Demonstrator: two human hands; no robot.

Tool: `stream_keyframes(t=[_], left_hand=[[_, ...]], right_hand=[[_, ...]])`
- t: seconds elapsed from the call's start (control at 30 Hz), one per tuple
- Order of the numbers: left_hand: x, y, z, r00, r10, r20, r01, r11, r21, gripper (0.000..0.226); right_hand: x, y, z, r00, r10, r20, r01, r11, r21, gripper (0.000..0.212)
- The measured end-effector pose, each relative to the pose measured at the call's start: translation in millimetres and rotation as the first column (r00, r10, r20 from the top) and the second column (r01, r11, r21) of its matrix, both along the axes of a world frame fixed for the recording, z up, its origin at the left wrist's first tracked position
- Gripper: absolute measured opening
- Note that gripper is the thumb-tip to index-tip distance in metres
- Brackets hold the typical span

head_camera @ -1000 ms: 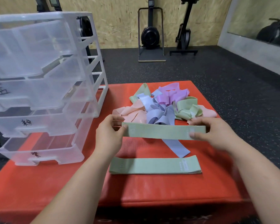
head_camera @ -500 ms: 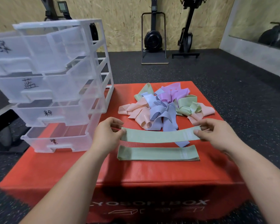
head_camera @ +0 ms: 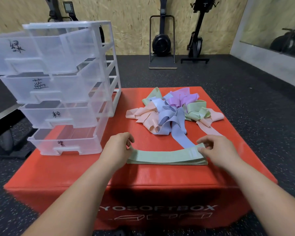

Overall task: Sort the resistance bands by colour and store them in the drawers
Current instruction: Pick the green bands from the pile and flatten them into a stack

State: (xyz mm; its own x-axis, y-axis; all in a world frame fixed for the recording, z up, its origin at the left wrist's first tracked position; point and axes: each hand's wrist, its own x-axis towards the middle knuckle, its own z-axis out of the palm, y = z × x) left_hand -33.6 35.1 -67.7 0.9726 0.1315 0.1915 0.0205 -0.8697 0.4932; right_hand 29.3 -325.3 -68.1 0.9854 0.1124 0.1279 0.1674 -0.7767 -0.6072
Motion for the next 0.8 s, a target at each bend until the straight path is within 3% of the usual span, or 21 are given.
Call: stream_keyframes(t=[0.17, 0.27, 0.37, 0.53, 0.8], left_hand=[[4, -1, -11, 0.997, -0.063, -0.047, 0.071, 0.978, 0.198, 0.026], [7, 2, -13, 0.994, -0.095, -0.052, 0.105, 0.966, 0.238, 0.031], [9, 7, -10, 0.987, -0.157, -0.043, 0.163, 0.971, 0.178, 0.033], [5, 14, -7, 0.919, -0.308, -0.248, 0.357, 0.916, 0.184, 0.073], [2, 12, -4, 0.94, -0.284, -0.192, 0.317, 0.932, 0.176, 0.07]], right_hand=[[-1, -3, -14, 0.999, 0.041, -0.001, -0.04, 0.976, -0.212, 0.021], [3, -9, -13, 0.998, 0.067, -0.003, -0.066, 0.977, -0.203, 0.022], [5, -18, -3, 0.984, 0.172, -0.038, -0.176, 0.975, -0.134, 0.031], [2, -30, 0, 0.925, 0.343, -0.165, -0.375, 0.898, -0.231, 0.067], [8, -27, -2, 0.917, 0.367, -0.155, -0.398, 0.865, -0.306, 0.07]])
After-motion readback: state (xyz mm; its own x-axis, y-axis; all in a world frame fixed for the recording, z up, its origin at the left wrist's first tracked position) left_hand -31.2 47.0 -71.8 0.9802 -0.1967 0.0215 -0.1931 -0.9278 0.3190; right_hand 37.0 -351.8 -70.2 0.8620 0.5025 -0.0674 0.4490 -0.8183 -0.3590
